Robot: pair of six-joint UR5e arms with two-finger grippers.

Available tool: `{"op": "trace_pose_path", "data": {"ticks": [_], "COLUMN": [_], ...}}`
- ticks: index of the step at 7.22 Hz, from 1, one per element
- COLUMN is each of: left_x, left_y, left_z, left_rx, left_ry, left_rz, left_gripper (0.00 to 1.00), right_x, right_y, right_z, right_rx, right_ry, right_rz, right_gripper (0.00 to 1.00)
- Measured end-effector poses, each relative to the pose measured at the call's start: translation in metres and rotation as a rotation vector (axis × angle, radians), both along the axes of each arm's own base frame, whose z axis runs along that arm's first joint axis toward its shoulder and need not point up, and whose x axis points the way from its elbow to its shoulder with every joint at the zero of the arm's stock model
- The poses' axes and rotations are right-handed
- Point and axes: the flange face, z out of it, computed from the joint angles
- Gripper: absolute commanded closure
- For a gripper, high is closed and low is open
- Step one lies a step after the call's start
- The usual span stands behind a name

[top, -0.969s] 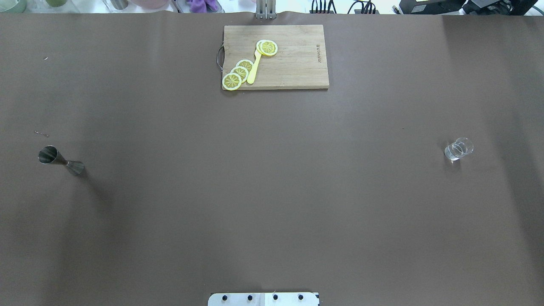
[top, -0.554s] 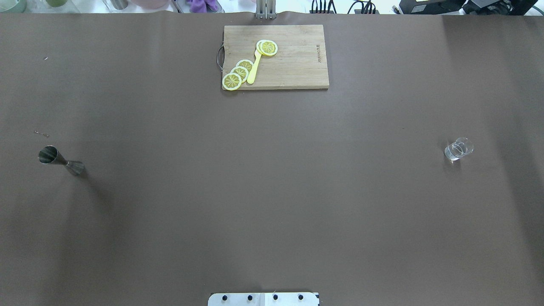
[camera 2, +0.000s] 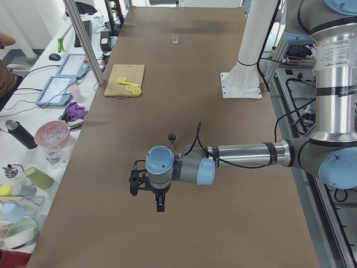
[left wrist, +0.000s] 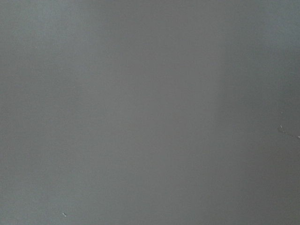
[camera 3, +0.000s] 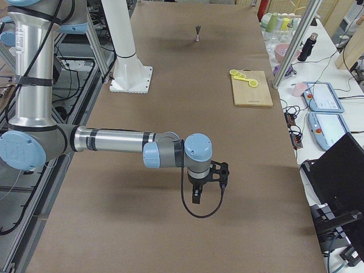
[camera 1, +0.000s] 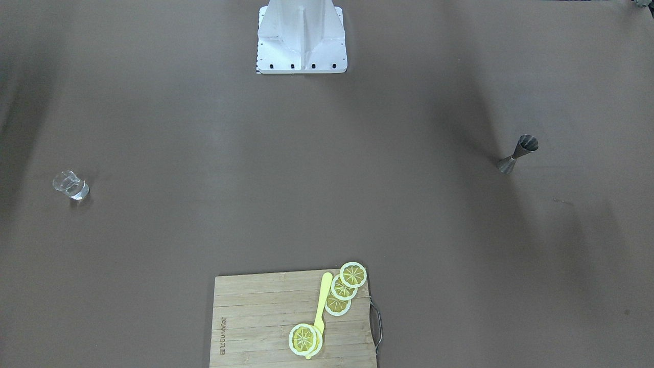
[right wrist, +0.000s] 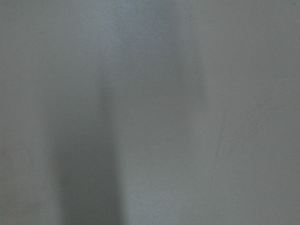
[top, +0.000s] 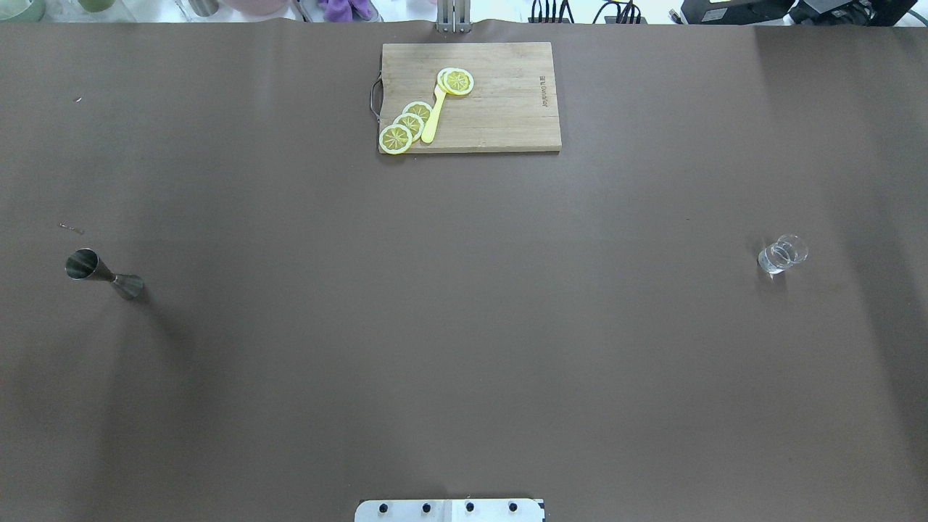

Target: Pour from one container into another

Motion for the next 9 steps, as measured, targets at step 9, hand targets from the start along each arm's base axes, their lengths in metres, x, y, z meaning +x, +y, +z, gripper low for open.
{"op": "trace_pose_path", "data": {"ticks": [9], "left_x": [0.004], "left_y": [-0.004], "left_z": [0.001], "left_rx": [-0.004], "left_ry": [0.002], "left_rz": [0.006], "left_gripper": [0.02], "right_x": [0.017], "right_y": [0.005], "right_z": [-0.008], "right_rx": [0.016], "right_ry": [0.001], "right_rz": [0.038], "right_gripper": [0.00]}}
